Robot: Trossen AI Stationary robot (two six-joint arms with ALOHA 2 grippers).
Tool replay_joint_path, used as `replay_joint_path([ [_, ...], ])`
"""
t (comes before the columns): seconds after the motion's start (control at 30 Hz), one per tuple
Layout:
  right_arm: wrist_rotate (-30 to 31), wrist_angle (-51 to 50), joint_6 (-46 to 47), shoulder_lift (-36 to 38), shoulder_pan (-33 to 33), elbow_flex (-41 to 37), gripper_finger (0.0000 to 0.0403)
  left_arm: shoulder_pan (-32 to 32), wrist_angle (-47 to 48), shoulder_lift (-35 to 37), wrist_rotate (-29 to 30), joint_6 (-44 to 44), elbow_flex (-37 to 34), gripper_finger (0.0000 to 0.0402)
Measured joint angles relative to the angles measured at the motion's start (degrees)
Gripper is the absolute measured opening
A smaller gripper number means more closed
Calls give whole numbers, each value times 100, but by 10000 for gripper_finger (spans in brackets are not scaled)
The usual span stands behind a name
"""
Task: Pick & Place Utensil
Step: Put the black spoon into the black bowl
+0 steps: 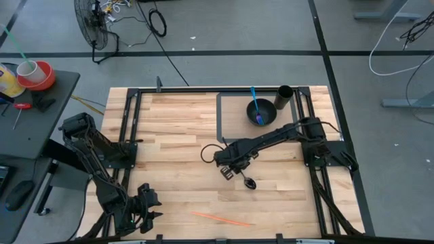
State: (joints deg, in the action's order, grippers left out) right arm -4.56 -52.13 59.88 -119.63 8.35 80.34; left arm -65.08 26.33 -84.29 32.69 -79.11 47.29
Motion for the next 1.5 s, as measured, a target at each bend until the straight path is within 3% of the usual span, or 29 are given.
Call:
replay_joint_path([
  [0.3, 470, -62, 268, 45, 279, 23, 20, 0, 0, 0, -1, 0, 0, 197],
  [0.5, 815, -298, 380, 451, 323, -7, 22, 0, 0, 0, -1, 0, 2, 197],
  [0.63, 1436, -758, 351, 1079, 250, 41, 25, 0, -2, 0, 1, 0, 0, 197],
  [0.77, 2440, -1112, 547, 1749, 81, 36, 25, 0, -15, 0, 1, 0, 2, 197],
  [0.97, 4262, -1612, 903, 2578, -534, 39, 25, 0, -18, 1, -1, -1, 1, 197],
  [1.13, 5175, -1387, 297, 2750, -1295, 44, 25, 0, -22, 0, -1, 0, 2, 197],
  [1.5, 5494, -509, -625, 2610, -2836, -167, 25, 2, -35, 0, 0, 0, 2, 197],
])
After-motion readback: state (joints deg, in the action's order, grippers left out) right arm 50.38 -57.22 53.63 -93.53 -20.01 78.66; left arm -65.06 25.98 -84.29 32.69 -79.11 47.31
